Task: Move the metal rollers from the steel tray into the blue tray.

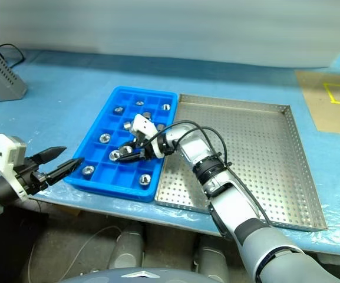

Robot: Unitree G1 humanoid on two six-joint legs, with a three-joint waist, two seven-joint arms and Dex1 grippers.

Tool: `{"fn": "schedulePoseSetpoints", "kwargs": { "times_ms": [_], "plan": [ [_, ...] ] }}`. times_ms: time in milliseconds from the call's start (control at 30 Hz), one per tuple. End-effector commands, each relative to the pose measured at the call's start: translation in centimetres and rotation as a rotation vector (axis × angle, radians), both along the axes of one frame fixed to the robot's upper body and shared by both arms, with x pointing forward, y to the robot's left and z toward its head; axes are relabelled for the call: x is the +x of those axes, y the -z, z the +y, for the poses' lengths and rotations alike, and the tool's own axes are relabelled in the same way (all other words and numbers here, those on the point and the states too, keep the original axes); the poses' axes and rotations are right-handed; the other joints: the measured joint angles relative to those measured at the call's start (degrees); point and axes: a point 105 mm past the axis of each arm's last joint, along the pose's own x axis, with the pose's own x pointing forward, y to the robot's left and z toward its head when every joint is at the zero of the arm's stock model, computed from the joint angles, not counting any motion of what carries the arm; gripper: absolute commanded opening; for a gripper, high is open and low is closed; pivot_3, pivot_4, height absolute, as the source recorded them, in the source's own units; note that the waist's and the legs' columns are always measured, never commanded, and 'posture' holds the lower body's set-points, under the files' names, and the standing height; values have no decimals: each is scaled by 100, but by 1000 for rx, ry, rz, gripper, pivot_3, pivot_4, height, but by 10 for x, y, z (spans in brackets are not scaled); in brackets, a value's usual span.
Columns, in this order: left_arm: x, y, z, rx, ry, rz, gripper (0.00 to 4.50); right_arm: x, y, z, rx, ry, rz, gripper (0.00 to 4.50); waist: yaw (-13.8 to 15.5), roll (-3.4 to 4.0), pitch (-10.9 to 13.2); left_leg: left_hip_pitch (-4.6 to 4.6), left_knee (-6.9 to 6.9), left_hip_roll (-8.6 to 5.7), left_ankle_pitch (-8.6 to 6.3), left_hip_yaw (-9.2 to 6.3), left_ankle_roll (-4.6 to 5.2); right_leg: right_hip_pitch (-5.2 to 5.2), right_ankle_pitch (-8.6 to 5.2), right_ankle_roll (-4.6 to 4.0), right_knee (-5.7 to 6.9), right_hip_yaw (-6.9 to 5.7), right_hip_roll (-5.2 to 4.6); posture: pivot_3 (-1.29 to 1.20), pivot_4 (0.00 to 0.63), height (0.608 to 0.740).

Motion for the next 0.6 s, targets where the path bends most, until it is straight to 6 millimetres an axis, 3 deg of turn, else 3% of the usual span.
{"fn": "schedulePoseSetpoints", "kwargs": {
  "times_ms": [33, 467, 500, 600],
  "plan": [
    [4, -8, -11, -3, 38, -40, 3759, 9, -14, 4, 26, 23, -69, 1658, -2, 0, 0, 2, -1, 0, 0, 0, -1, 0, 0, 0, 0, 0, 0, 394, 150, 740],
    [18, -10, -20, -17, 96, -41, 3759, -3, -2, 0, 40, 0, -21, 1658, -77, -2, -2, 3, -3, 0, 6, 1, -9, -5, -5, -12, 0, -3, 4, 335, 150, 740],
    [19, -10, -20, -17, 99, -40, 3759, -4, -3, 0, 48, 1, -10, 2408, -76, -2, -2, 4, -3, 0, 6, 1, -10, -4, -5, -12, 1, -3, 4, 335, 150, 740],
    [21, -10, -21, -19, 108, -38, 3759, 1, -3, -1, 38, 45, 7, 3197, -77, -2, -2, 10, -3, 0, 7, 1, -11, -2, -5, -12, 10, -2, 3, 323, 150, 740]
  ]
}}
